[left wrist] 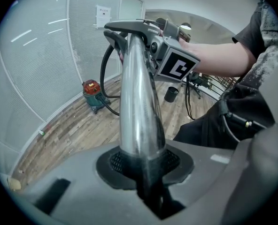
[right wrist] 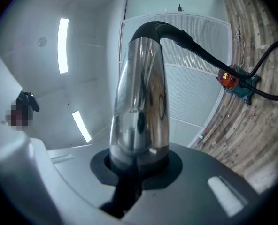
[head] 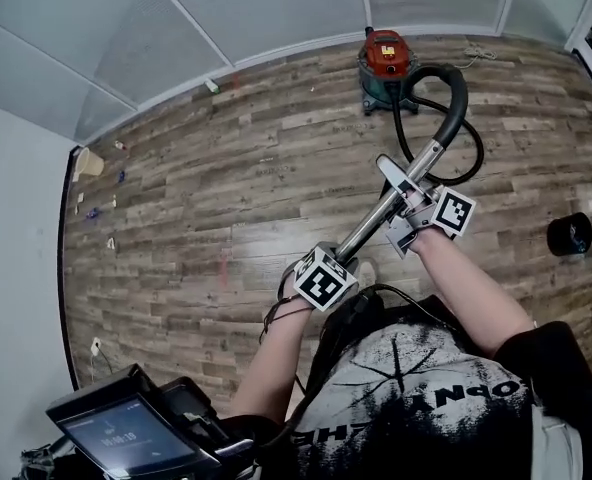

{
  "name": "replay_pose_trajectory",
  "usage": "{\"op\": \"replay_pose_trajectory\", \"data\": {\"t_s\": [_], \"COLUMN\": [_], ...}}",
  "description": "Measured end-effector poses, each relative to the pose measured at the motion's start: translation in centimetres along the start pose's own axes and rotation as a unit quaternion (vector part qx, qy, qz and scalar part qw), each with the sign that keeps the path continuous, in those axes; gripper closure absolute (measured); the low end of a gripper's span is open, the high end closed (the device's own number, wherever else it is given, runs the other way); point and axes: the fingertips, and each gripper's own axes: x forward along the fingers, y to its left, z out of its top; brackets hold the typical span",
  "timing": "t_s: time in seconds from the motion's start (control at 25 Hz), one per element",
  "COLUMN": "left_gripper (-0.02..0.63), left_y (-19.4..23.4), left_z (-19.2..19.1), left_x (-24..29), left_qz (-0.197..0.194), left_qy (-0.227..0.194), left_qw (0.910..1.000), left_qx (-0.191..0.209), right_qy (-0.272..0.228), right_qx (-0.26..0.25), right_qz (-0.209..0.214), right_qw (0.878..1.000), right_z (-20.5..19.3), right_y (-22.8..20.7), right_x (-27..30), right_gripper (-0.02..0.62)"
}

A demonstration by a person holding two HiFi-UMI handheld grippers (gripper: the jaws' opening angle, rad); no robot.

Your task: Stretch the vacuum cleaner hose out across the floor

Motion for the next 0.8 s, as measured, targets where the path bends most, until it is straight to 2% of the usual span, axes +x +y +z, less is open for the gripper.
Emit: {"op": "replay_pose_trajectory", "data": {"t_s": [0.24,0.44,0.6,0.72,0.8], "left_gripper": [0.512,0.512,0.512,0.512,0.512], "left_y": [-7.7,-11.9,-13.7,-15.4,-15.3], "left_z": [-2.1,-3.7,-5.1,-7.5,-7.3], "left_x": [1.1,0.2,-0.9,-2.2,-2.8], "left_qz": [0.008,0.009,0.018,0.008,0.006], "left_qy": [0.018,0.009,-0.002,0.007,0.001], "left_qw": [0.9991,0.9980,0.9984,0.9984,0.9989], "left_qx": [-0.037,-0.062,-0.055,-0.056,-0.046], "right_qy": [0.037,0.058,0.061,0.054,0.047], "right_qx": [0.020,0.039,0.041,0.033,0.022], "right_qz": [0.000,0.004,0.014,0.013,0.012], "right_qw": [0.999,0.998,0.997,0.998,0.999], "right_z": [-2.4,-4.8,-7.0,-8.9,-8.8], "right_y": [1.8,3.8,5.6,7.4,8.2], "right_x": [-5.9,-8.5,-9.8,-10.8,-10.6], "right_gripper": [0.543,0.543,0.543,0.543,0.543]}}
